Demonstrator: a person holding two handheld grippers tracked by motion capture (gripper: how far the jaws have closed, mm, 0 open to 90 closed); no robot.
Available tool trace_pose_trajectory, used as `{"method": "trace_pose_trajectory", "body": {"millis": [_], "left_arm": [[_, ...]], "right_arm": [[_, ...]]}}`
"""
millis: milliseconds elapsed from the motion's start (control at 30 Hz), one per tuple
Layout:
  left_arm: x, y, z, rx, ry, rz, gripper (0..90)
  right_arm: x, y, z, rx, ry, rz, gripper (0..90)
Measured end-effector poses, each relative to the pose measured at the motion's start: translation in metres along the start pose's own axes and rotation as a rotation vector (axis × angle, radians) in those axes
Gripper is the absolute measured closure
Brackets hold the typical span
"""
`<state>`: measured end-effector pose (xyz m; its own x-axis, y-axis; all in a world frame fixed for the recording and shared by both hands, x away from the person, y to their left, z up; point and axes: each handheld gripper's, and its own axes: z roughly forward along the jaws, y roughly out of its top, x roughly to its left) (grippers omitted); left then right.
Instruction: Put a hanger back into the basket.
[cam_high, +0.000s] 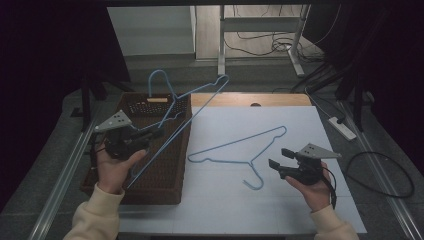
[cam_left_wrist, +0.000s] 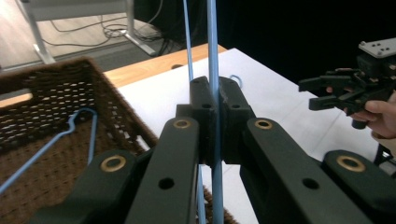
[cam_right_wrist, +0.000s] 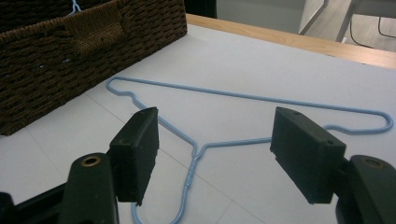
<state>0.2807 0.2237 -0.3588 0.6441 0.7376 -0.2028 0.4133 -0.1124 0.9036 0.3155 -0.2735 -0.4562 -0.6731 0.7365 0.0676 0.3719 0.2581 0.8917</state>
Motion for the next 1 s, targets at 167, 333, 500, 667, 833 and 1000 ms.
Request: {"method": "trace_pose_trajectory", "body": {"millis": [167,333,500,667,833,1000], "left_arm": [[0.011,-0.001,-0.010,-0.006,0.033,-0.011,86.1],[0.021,-0.003,-0.015,-0.006,0.055,-0.019,86.1],[0.034,-0.007,-0.019,0.008,0.082,-0.025,86.1],[0.048,-0.012,-0.023,0.019,0.110,-0.043,86.1],[0.061,-0.019,-0.029,0.037,0.138,-0.060,86.1],[0.068,-0.025,-0.029,0.056,0.141,-0.068,86.1]], "right_arm": [[-0.001,-0.001,0.001,0.006,-0.003,0.003,33.4],[-0.001,-0.002,0.002,0.013,-0.003,0.005,33.4],[-0.002,-0.002,0.002,0.018,-0.004,0.004,33.4],[-0.001,-0.003,0.003,0.018,-0.008,0.003,33.5],[-0.001,-0.003,0.003,0.021,-0.010,-0.001,33.5],[-0.001,-0.003,0.003,0.023,-0.011,0.000,33.5]]}}
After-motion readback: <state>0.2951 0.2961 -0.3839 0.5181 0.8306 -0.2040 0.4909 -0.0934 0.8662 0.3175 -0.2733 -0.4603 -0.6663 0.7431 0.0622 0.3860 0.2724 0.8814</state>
